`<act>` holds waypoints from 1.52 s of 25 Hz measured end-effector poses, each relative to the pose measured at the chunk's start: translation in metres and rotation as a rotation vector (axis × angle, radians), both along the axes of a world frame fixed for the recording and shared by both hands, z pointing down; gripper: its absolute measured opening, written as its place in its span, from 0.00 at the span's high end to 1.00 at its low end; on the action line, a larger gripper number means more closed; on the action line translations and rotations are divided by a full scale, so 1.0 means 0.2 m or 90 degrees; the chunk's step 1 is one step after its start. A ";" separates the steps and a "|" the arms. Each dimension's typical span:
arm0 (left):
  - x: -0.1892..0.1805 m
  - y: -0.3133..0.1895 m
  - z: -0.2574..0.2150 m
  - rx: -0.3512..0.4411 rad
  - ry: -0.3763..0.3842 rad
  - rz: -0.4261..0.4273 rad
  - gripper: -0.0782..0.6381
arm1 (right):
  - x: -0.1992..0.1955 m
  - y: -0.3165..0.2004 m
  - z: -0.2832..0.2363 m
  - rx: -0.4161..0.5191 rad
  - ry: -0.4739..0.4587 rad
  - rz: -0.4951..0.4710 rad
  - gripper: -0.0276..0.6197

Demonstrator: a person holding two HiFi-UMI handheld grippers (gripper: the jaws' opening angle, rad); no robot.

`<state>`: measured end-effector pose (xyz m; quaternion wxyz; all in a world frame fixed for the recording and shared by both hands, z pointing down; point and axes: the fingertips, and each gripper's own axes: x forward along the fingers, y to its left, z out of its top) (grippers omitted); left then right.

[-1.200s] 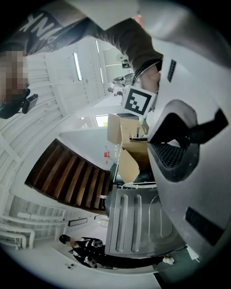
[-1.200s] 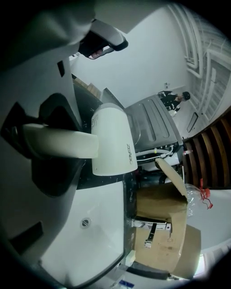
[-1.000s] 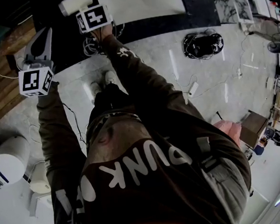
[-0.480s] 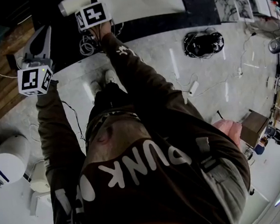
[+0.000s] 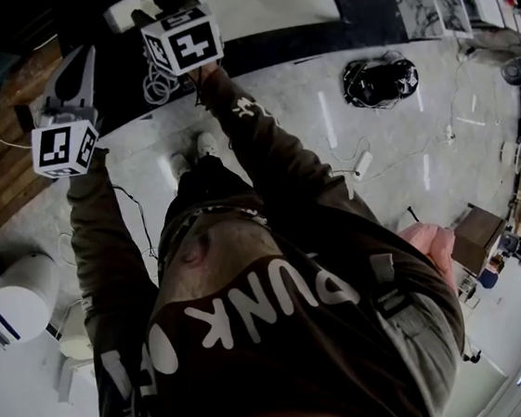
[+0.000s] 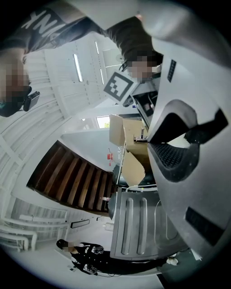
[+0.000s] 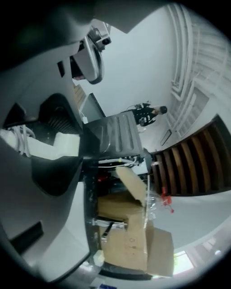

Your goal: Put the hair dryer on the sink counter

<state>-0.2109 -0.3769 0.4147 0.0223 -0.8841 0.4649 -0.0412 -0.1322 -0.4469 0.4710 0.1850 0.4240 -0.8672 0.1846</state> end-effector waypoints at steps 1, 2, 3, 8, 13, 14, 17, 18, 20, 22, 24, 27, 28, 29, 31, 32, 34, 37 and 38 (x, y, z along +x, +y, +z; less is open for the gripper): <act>0.01 0.00 -0.02 0.002 -0.001 0.000 0.90 | 0.00 0.02 -0.07 0.042 -0.007 -0.012 0.72; 0.01 0.01 -0.04 0.006 -0.002 0.000 0.90 | -0.01 0.05 -0.14 0.082 -0.014 -0.023 0.72; 0.02 0.01 -0.07 0.010 -0.003 0.000 0.90 | -0.01 0.08 -0.20 0.119 -0.023 -0.035 0.73; 0.06 0.08 -0.23 0.033 -0.010 0.007 0.90 | 0.00 0.28 -0.48 0.251 -0.066 -0.093 0.74; 0.10 0.20 -0.38 0.026 -0.002 0.013 0.90 | 0.03 0.50 -0.70 0.329 -0.091 -0.139 0.74; 0.12 0.24 -0.41 0.022 0.000 0.015 0.90 | 0.04 0.55 -0.74 0.341 -0.093 -0.148 0.74; 0.16 0.37 -0.48 0.018 0.005 0.028 0.90 | 0.08 0.68 -0.84 0.383 -0.114 -0.164 0.75; 0.17 0.41 -0.50 0.018 0.005 0.032 0.90 | 0.09 0.72 -0.87 0.394 -0.124 -0.166 0.76; 0.19 0.49 -0.55 0.022 0.004 0.039 0.90 | 0.12 0.78 -0.92 0.402 -0.135 -0.171 0.78; 0.20 0.56 -0.59 0.026 0.003 0.045 0.90 | 0.15 0.84 -0.94 0.402 -0.135 -0.177 0.80; 0.22 0.62 -0.63 0.031 0.002 0.052 0.90 | 0.17 0.89 -0.94 0.399 -0.135 -0.182 0.83; 0.23 0.69 -0.67 0.036 0.006 0.058 0.90 | 0.19 0.95 -0.93 0.396 -0.136 -0.192 0.86; 0.23 0.70 -0.68 0.036 0.008 0.059 0.90 | 0.19 0.96 -0.93 0.396 -0.135 -0.196 0.87; 0.23 0.72 -0.69 0.036 0.010 0.059 0.90 | 0.20 0.98 -0.93 0.395 -0.134 -0.199 0.89; 0.23 0.74 -0.69 0.035 0.012 0.060 0.90 | 0.20 1.00 -0.93 0.393 -0.131 -0.205 0.91; 0.23 0.74 -0.69 0.035 0.013 0.060 0.90 | 0.20 1.02 -0.93 0.393 -0.128 -0.209 0.93; 0.23 0.75 -0.69 0.033 0.014 0.060 0.90 | 0.20 1.03 -0.93 0.393 -0.122 -0.218 0.94; 0.24 0.75 -0.68 0.031 0.014 0.056 0.90 | 0.20 1.05 -0.91 0.389 -0.110 -0.229 0.94; 0.24 0.75 -0.68 0.030 0.014 0.055 0.90 | 0.20 1.05 -0.91 0.386 -0.105 -0.230 0.94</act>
